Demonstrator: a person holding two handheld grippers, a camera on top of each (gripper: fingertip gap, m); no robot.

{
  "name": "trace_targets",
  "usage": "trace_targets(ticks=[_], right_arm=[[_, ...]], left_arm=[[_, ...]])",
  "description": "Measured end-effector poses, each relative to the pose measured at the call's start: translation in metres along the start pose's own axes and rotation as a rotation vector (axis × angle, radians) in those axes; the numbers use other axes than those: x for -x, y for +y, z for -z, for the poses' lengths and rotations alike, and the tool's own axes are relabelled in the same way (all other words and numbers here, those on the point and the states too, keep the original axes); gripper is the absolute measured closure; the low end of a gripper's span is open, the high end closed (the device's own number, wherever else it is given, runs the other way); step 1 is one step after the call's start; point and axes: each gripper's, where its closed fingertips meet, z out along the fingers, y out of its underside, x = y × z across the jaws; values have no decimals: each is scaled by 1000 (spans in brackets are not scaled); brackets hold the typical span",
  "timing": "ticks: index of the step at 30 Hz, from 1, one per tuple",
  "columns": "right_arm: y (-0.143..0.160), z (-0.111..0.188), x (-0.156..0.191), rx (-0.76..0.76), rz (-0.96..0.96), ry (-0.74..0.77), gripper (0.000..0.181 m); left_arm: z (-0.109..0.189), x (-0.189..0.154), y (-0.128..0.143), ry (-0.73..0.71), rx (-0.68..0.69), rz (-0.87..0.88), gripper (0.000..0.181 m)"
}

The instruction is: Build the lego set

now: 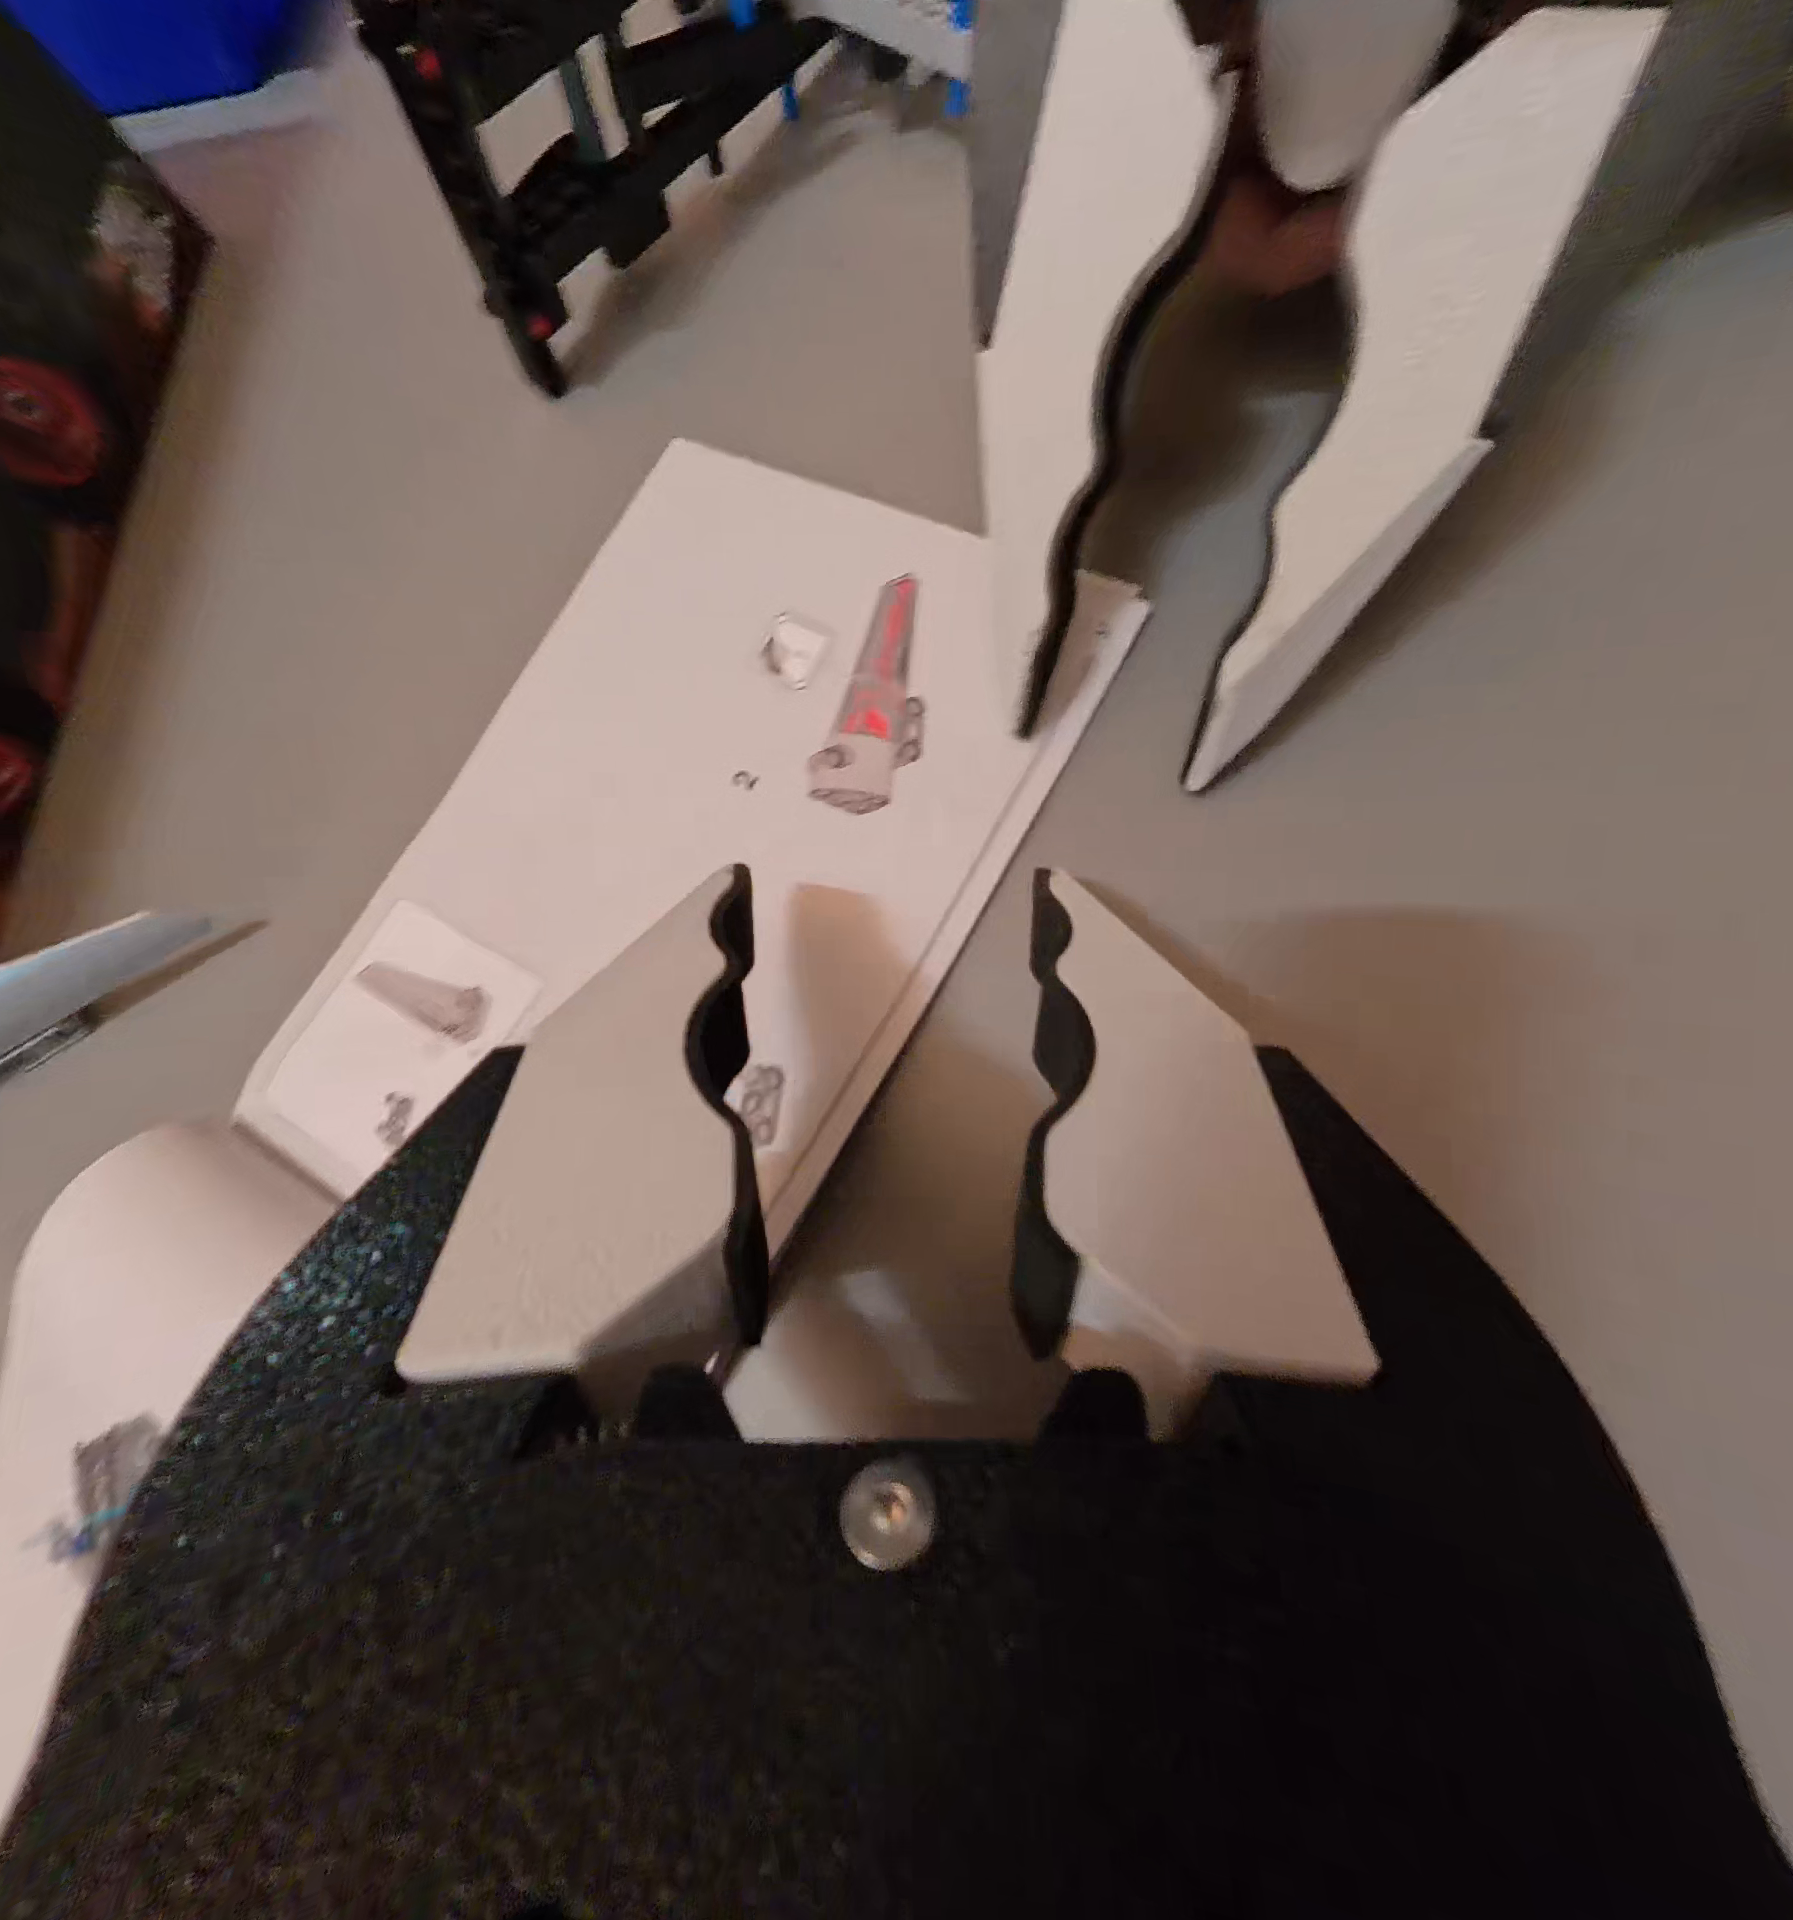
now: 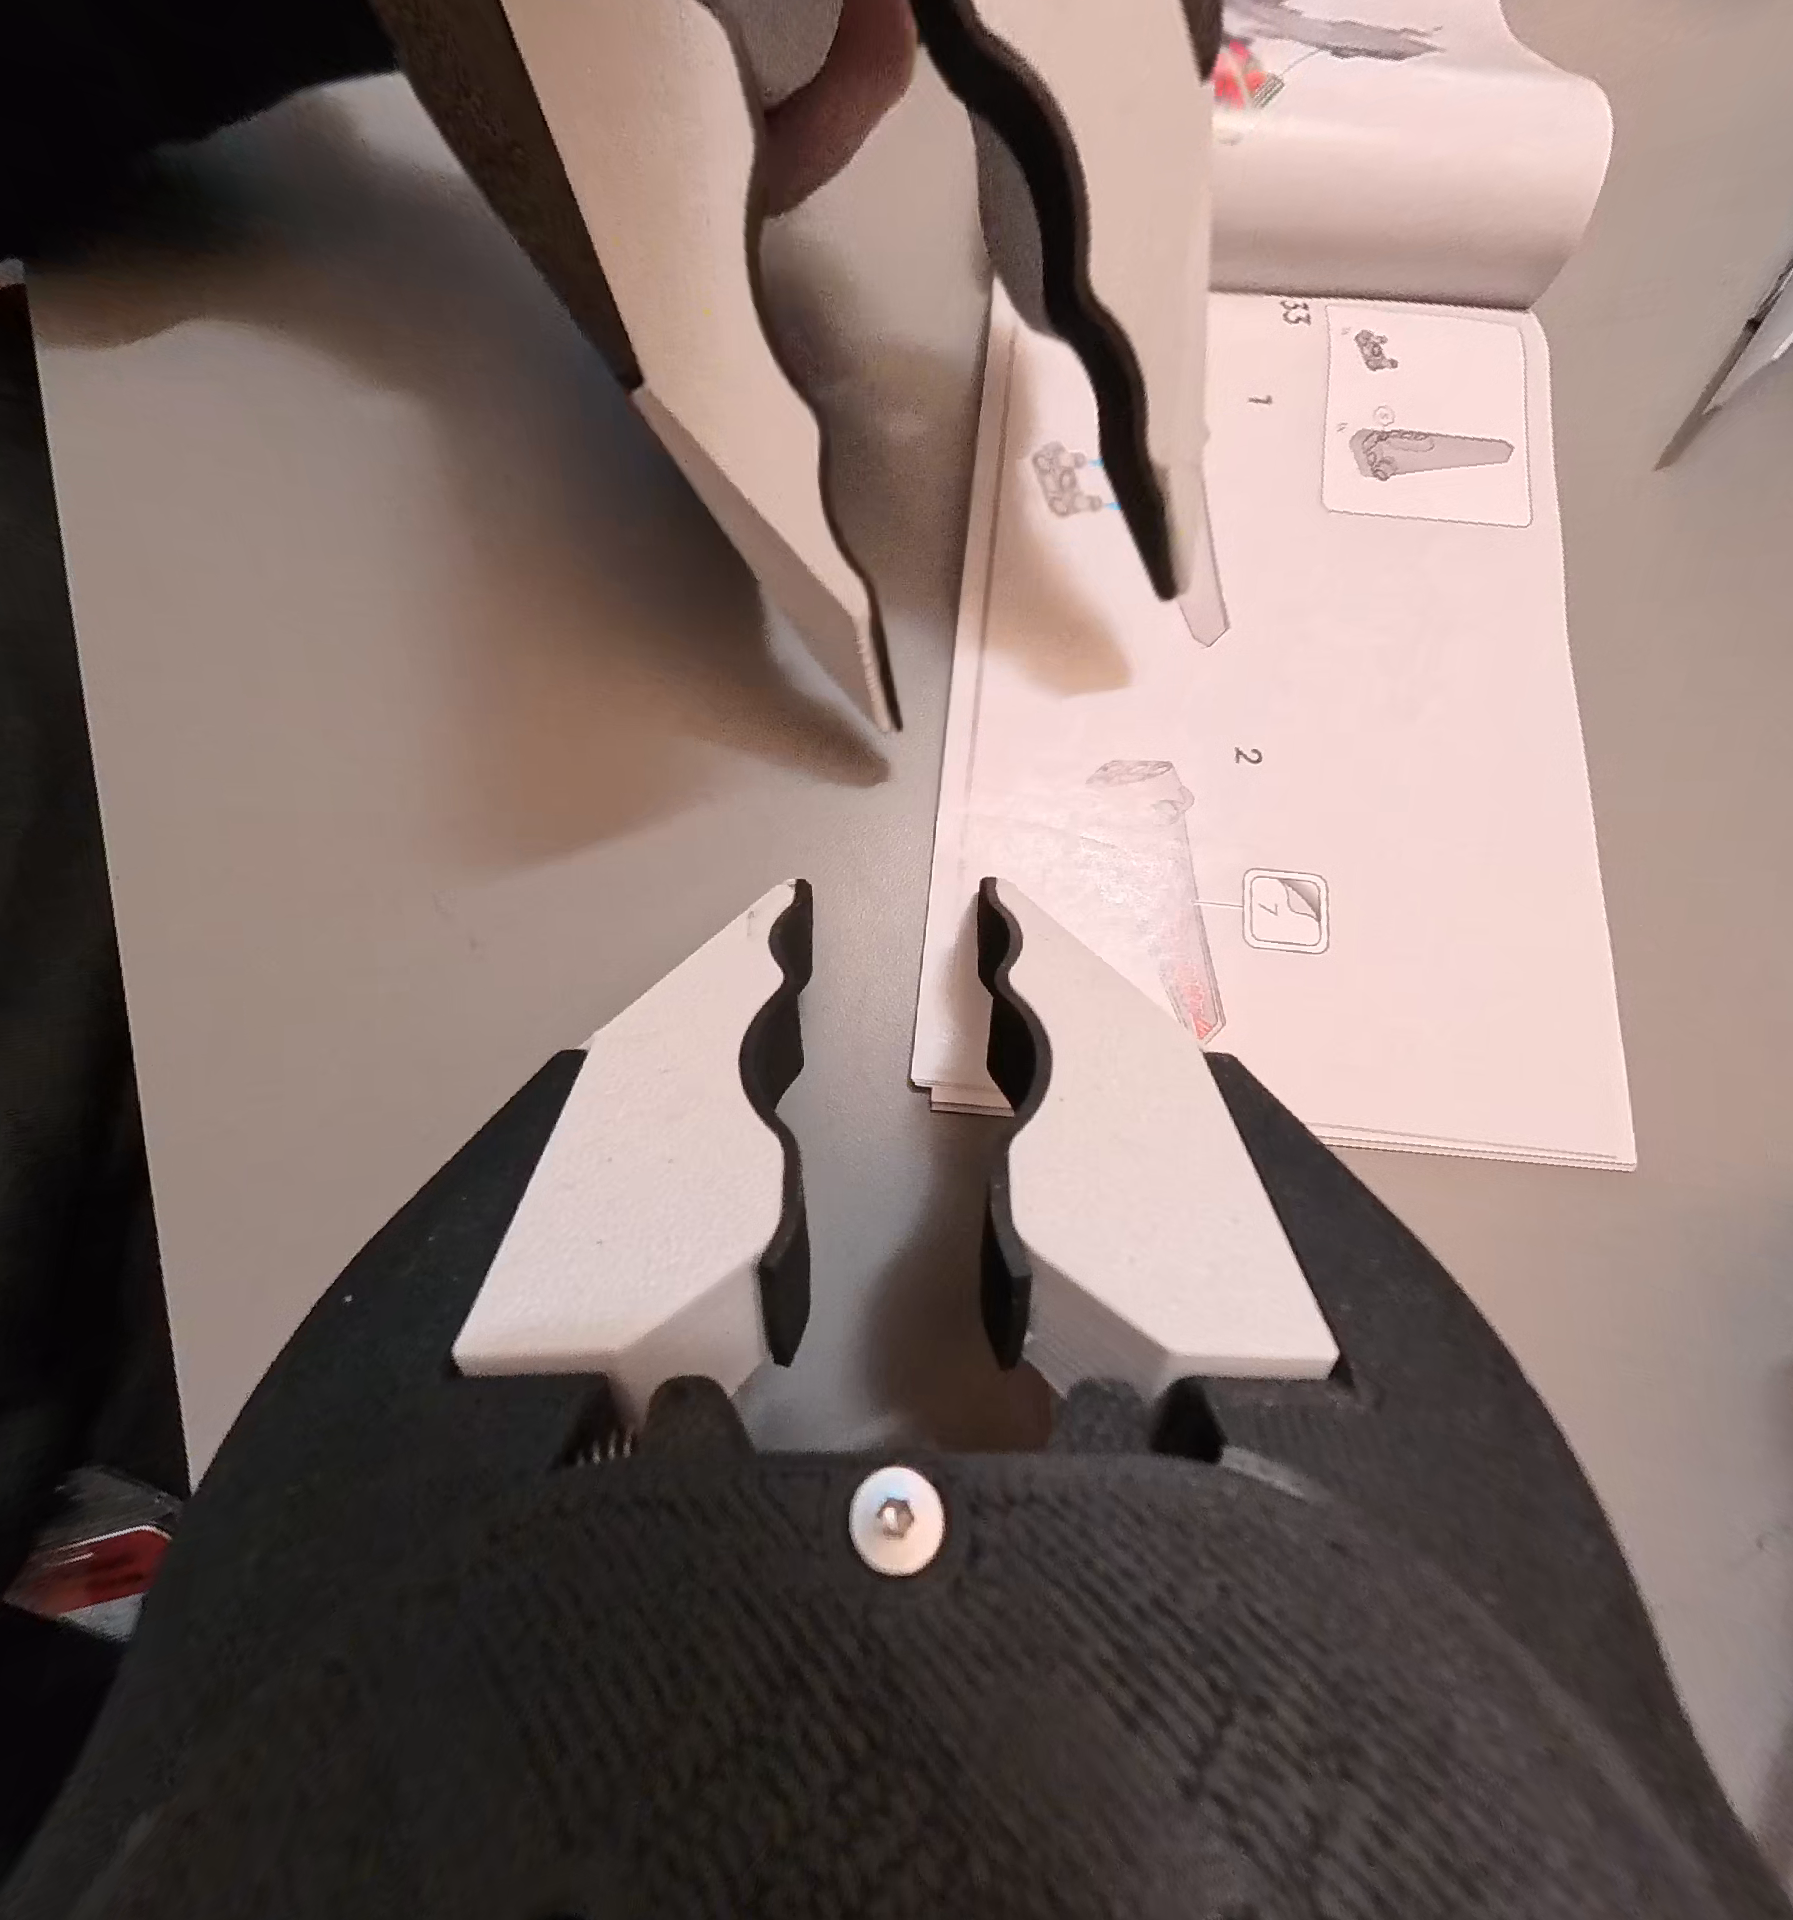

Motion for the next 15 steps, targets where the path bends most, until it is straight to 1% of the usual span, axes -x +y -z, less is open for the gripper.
trace_targets(ticks=[4, 9, 12, 15], right_arm=[[0, 0, 0, 8, 4, 3, 151], [0, 0, 1, 9, 7, 2, 150], [0, 0, 1, 3, 3, -5, 149], [0, 0, 1, 2, 3, -7, 150]], left_arm=[[-5, 8, 5, -37, 26, -2, 134], [-5, 15, 6, -66, 14, 25, 136], [-6, 6, 5, -15, 0, 11, 133], [-8, 1, 4, 3, -9, 0, 133]])
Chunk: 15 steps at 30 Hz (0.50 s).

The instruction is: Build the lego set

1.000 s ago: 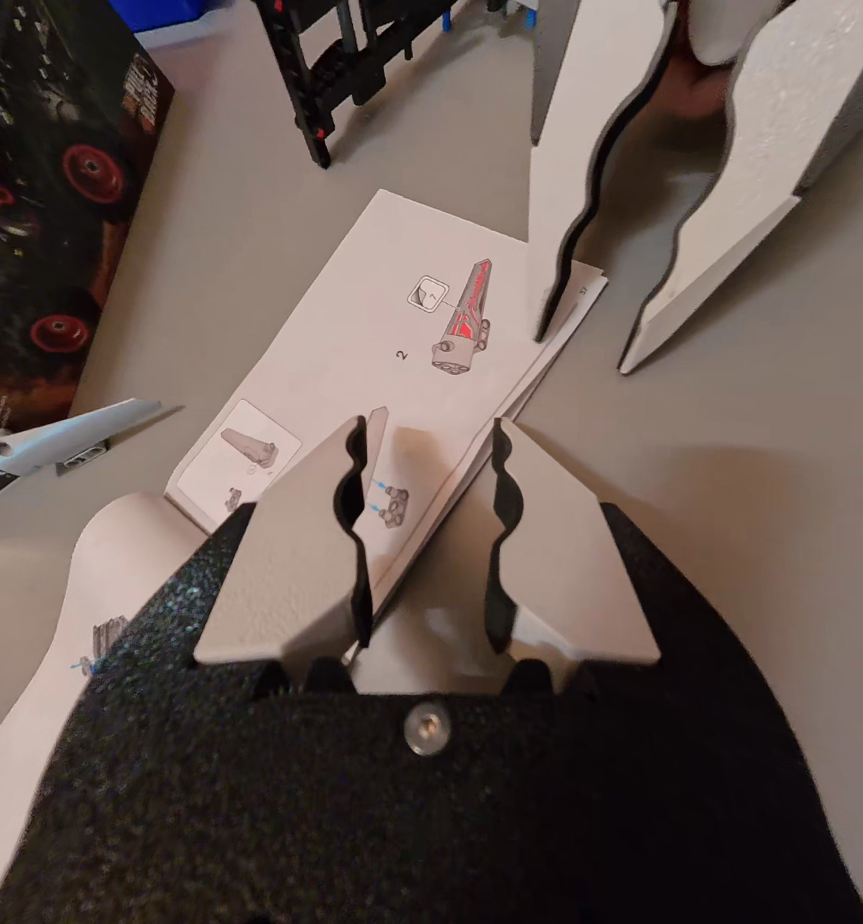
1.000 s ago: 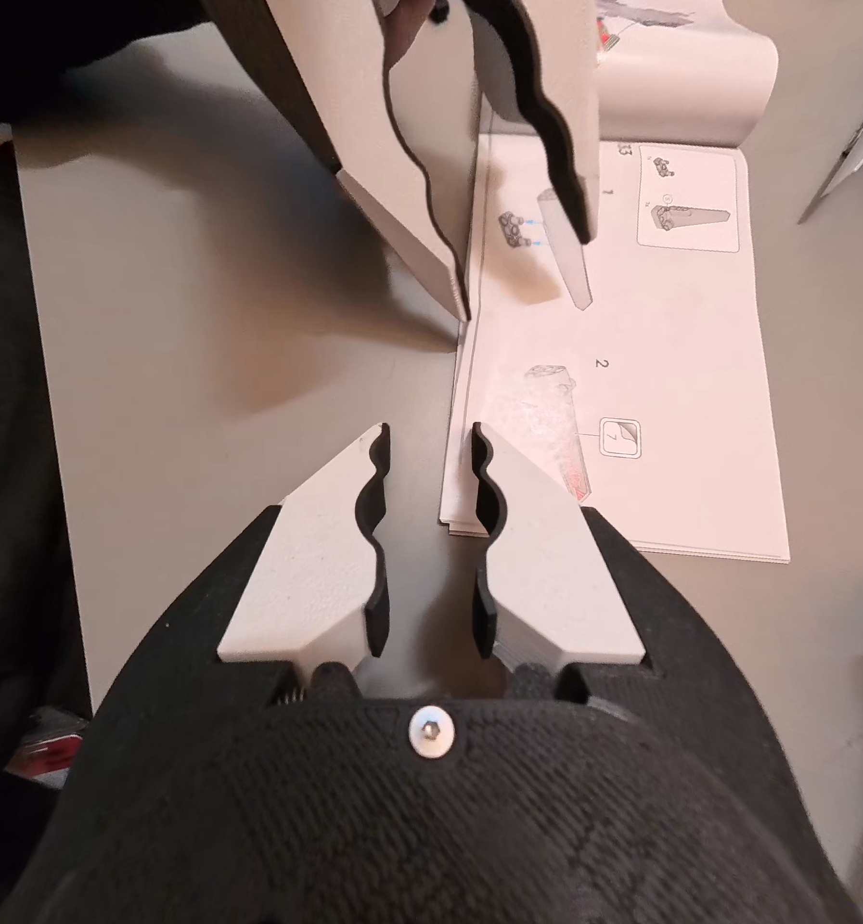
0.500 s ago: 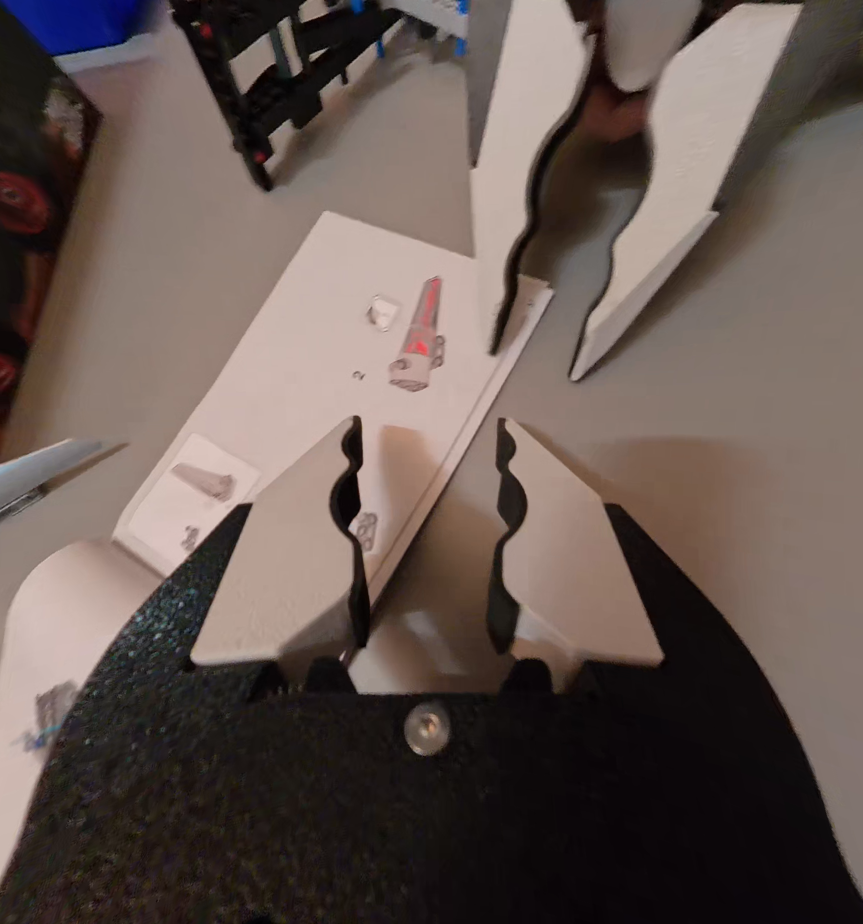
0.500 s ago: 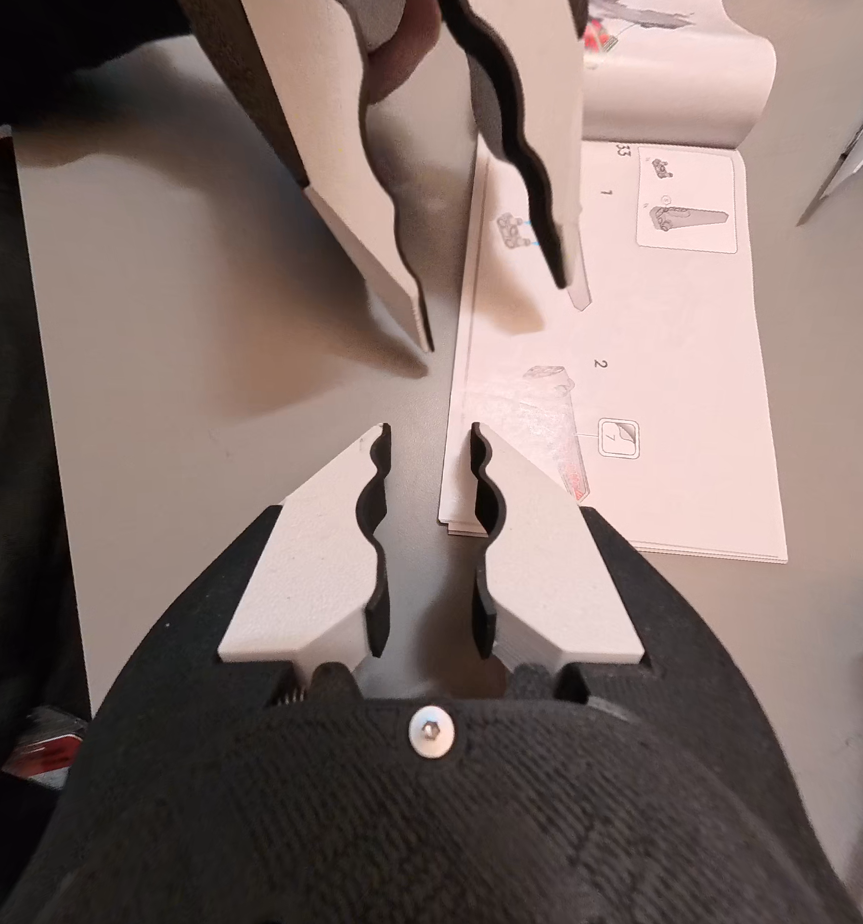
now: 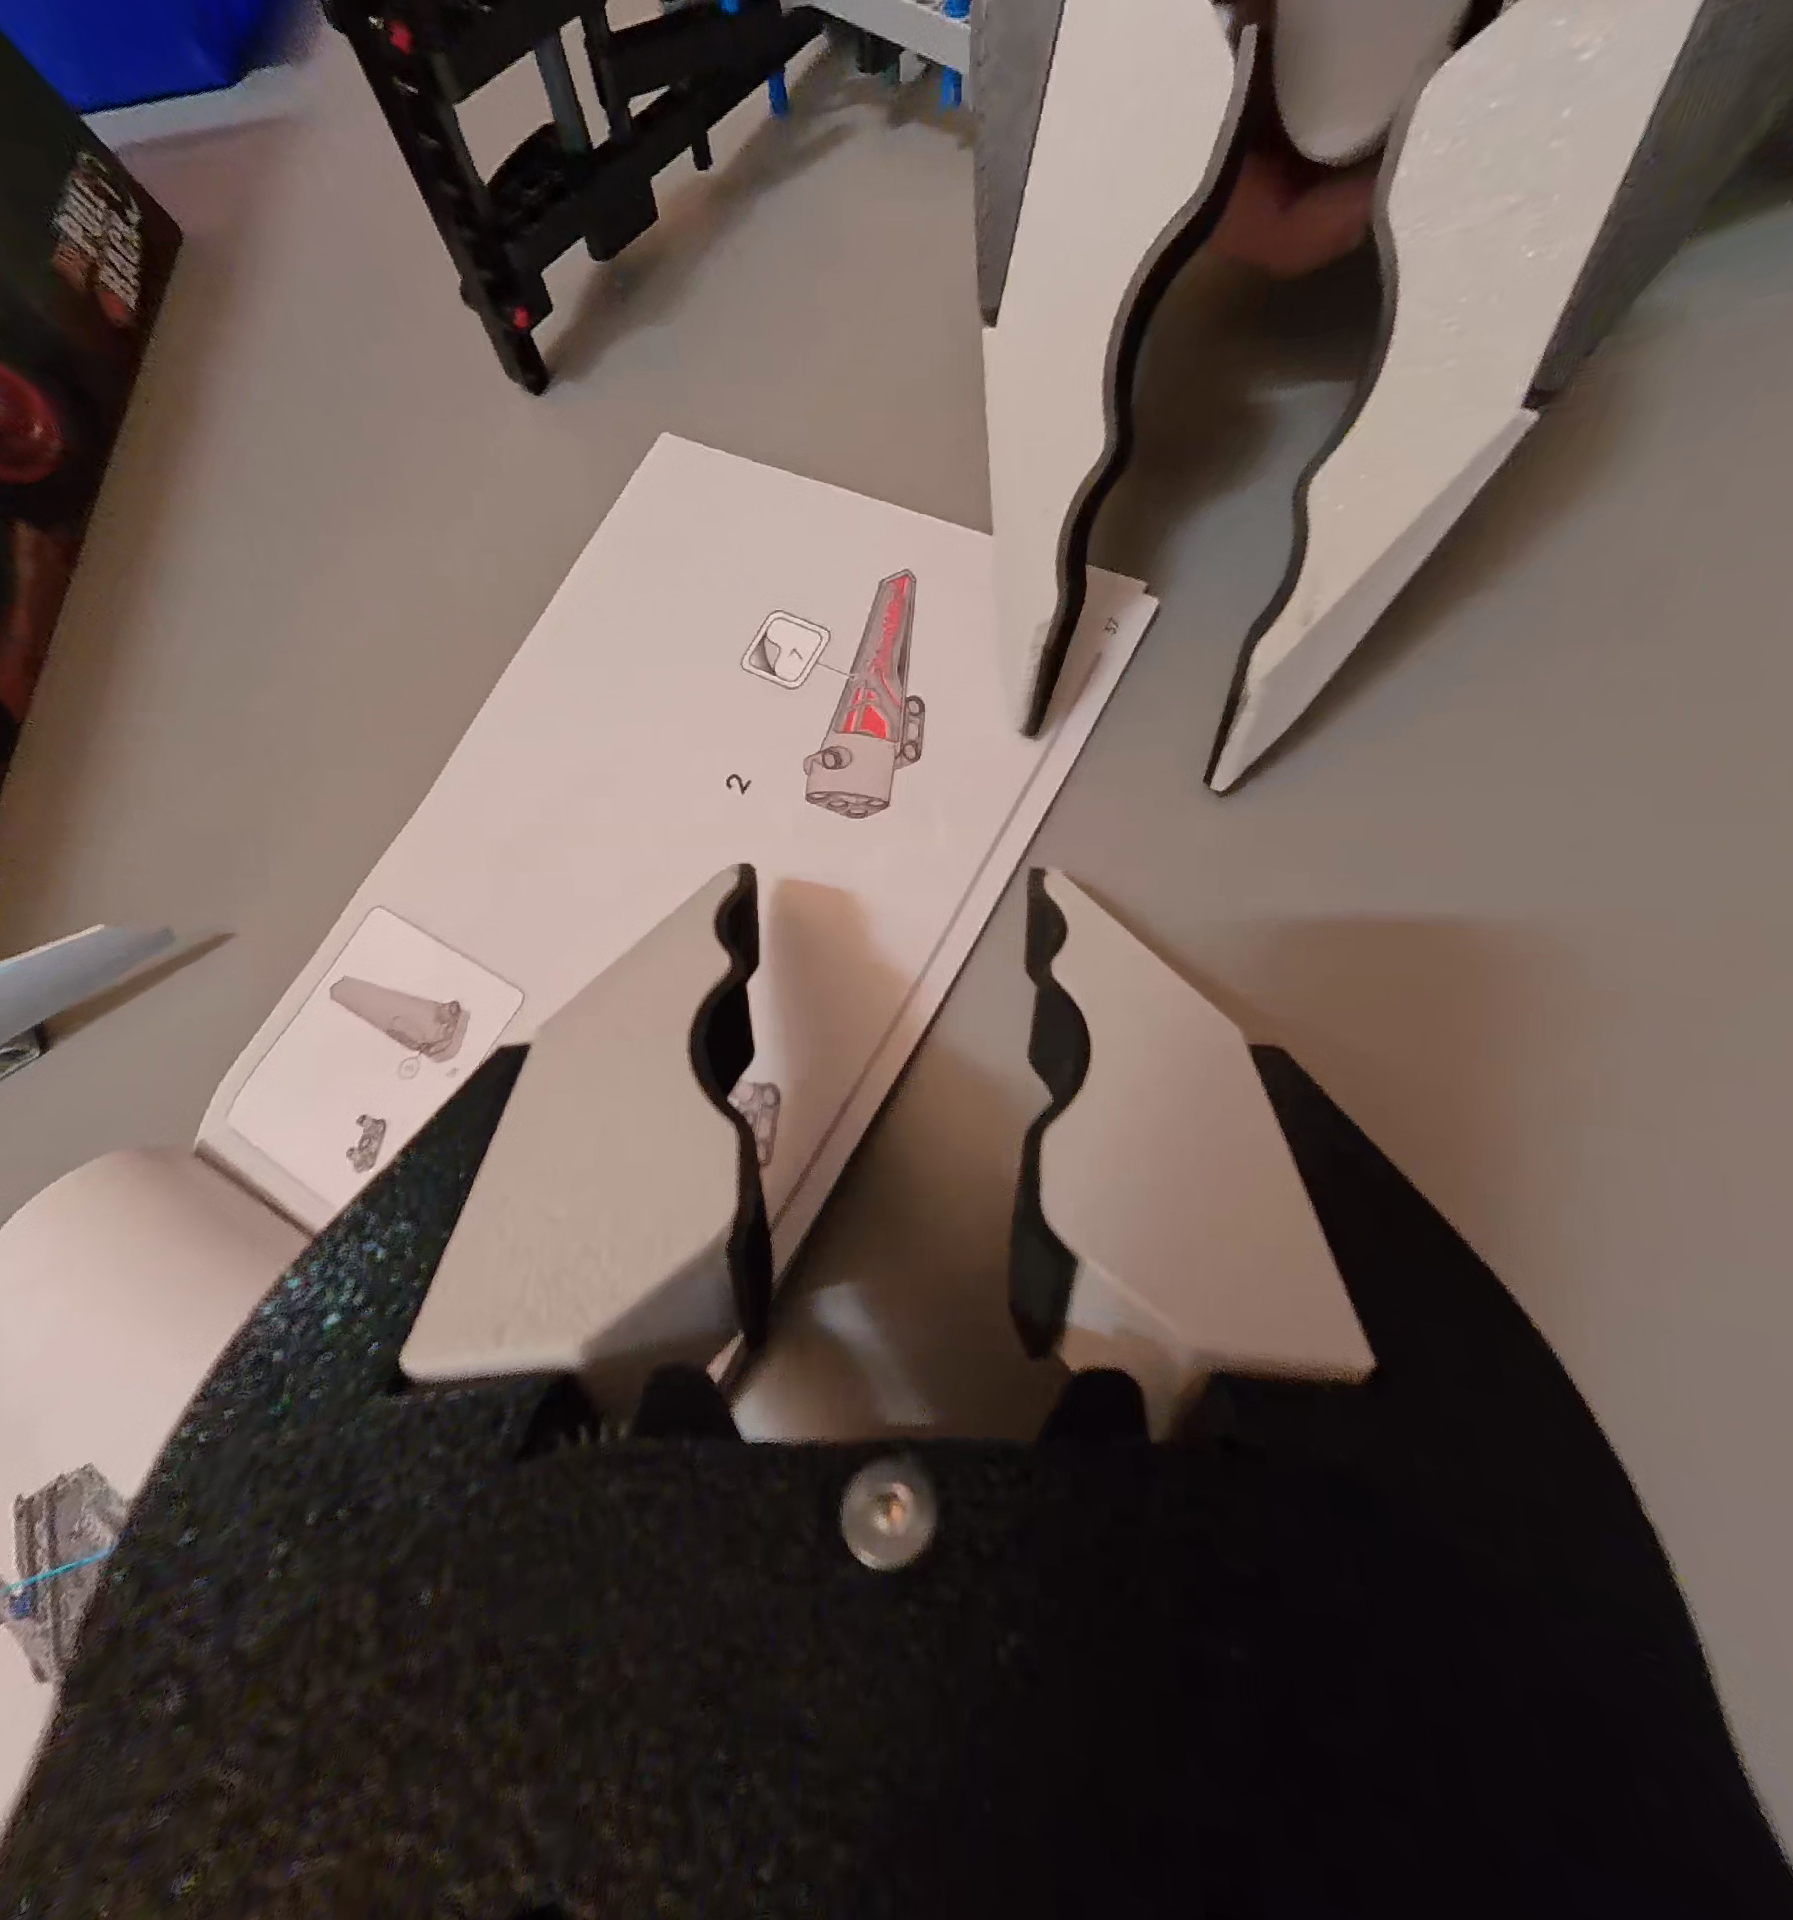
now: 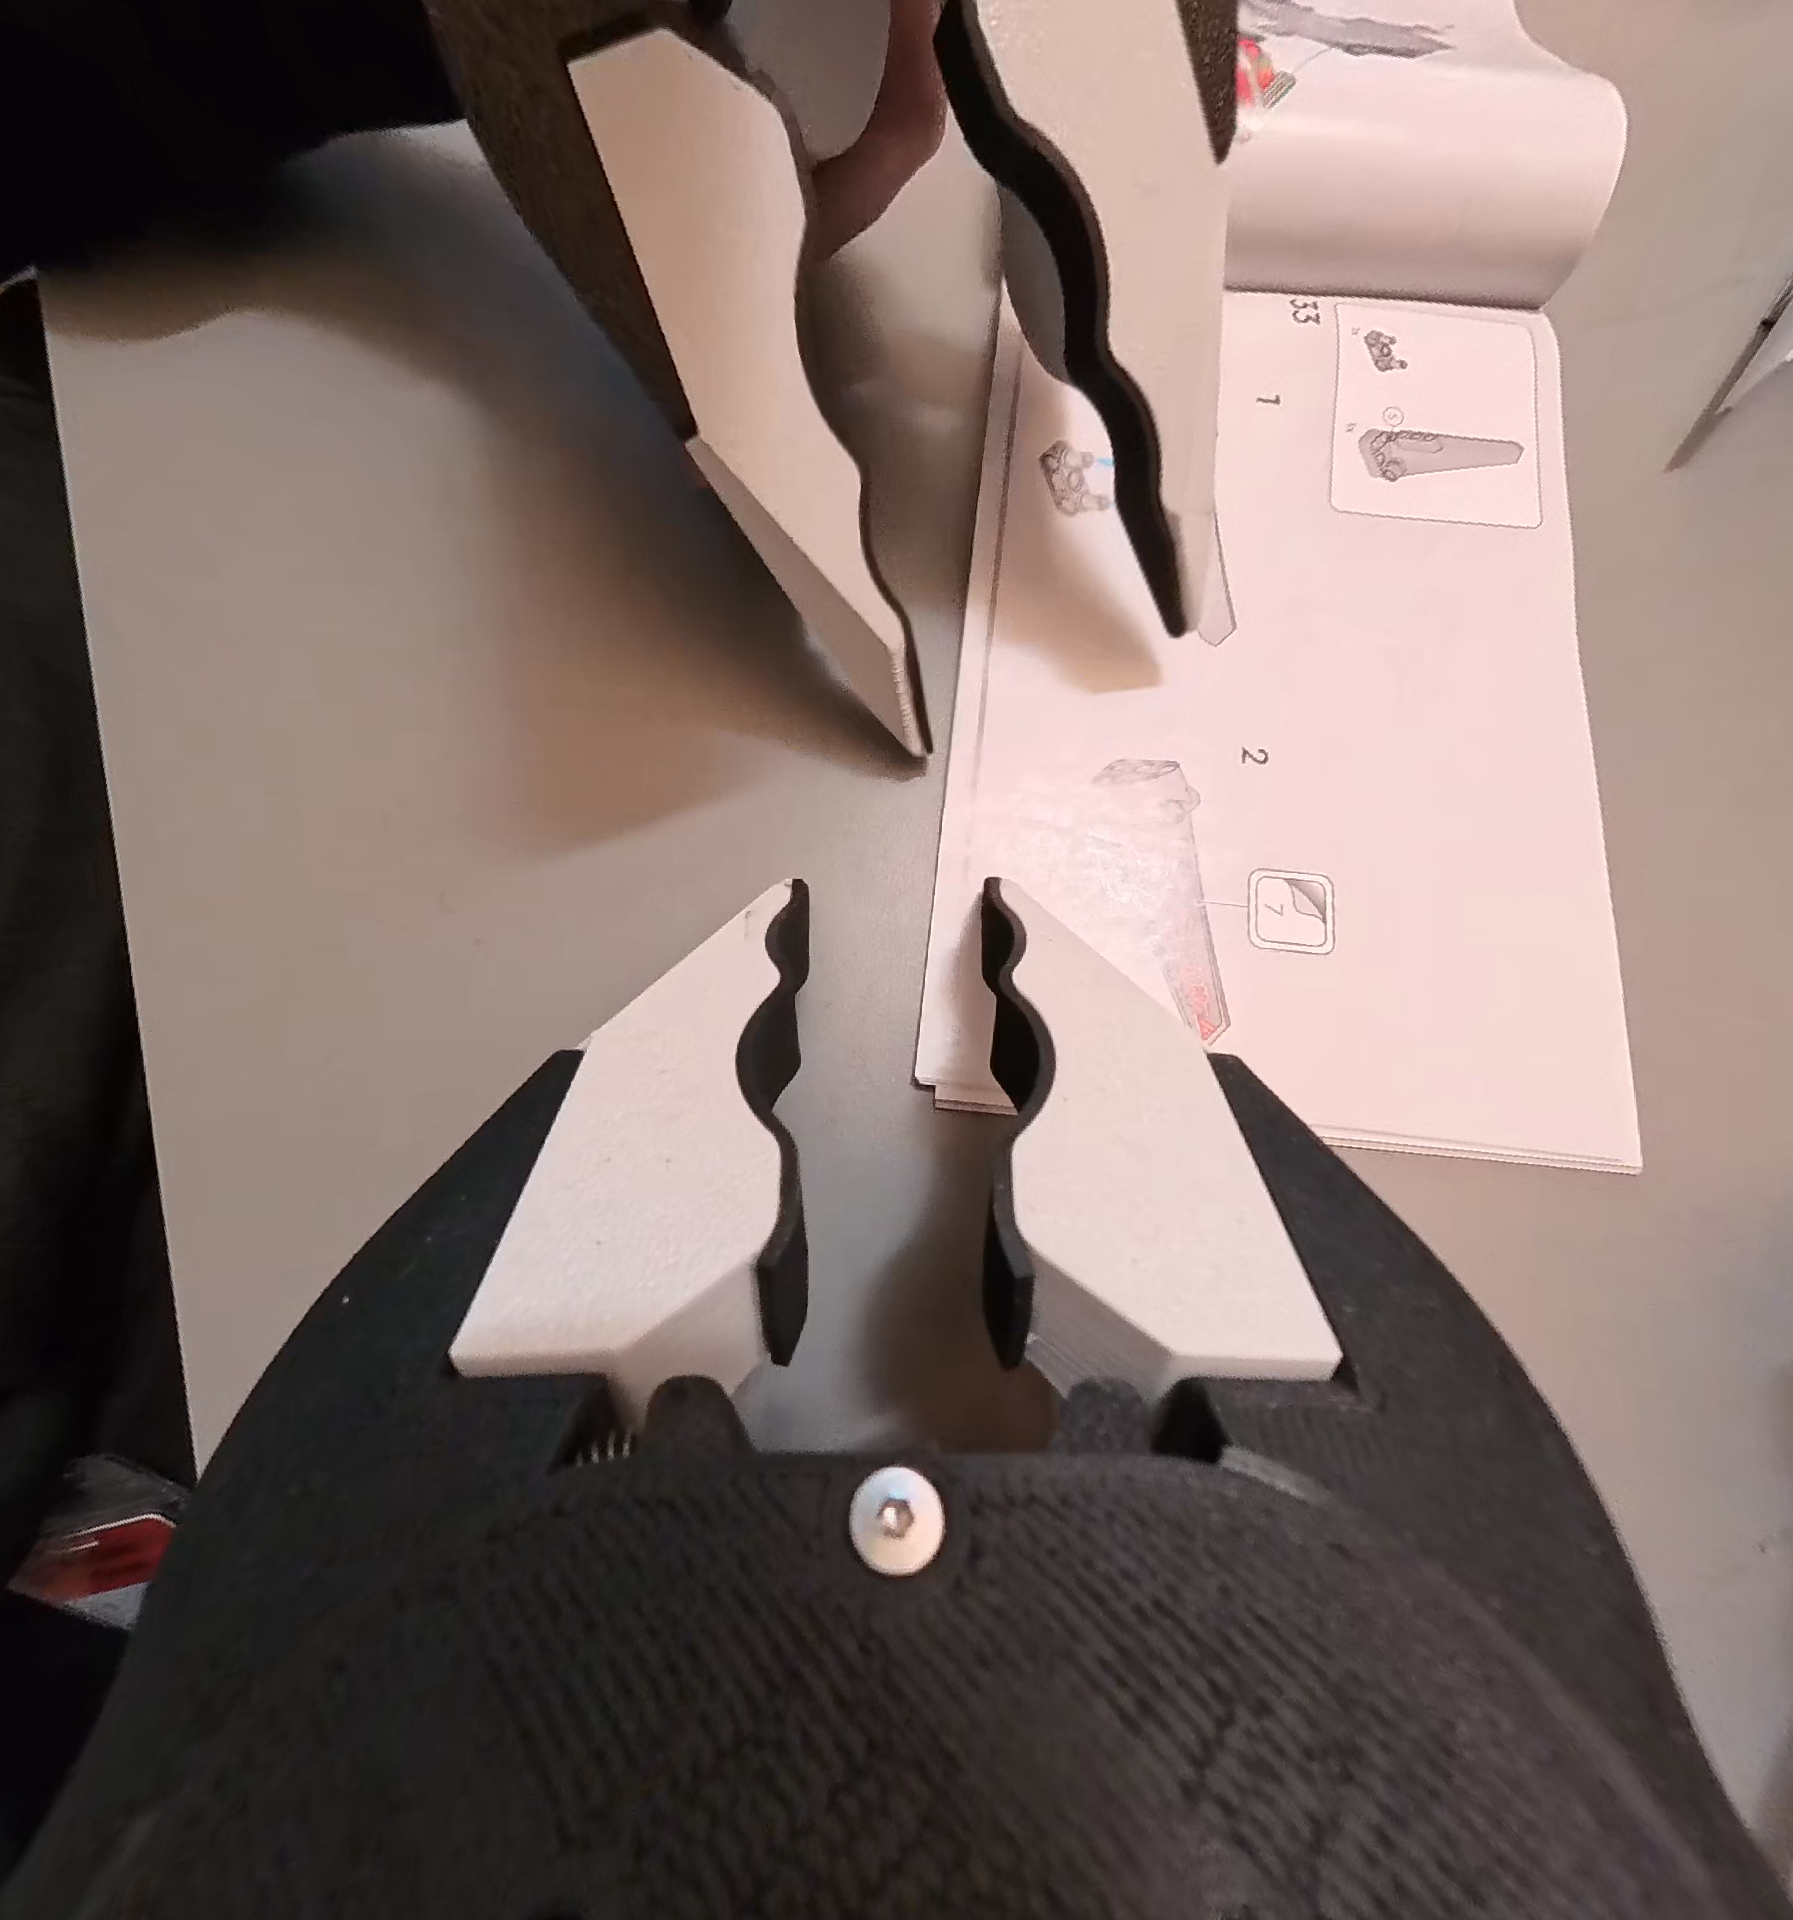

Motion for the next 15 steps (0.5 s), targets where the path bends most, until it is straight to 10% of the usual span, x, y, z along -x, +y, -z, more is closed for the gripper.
trace_targets(ticks=[15], right_arm=[[1, 1, 1, 8, 3, -2, 150]], left_arm=[[6, 9, -2, -42, -47, 32, 131]])
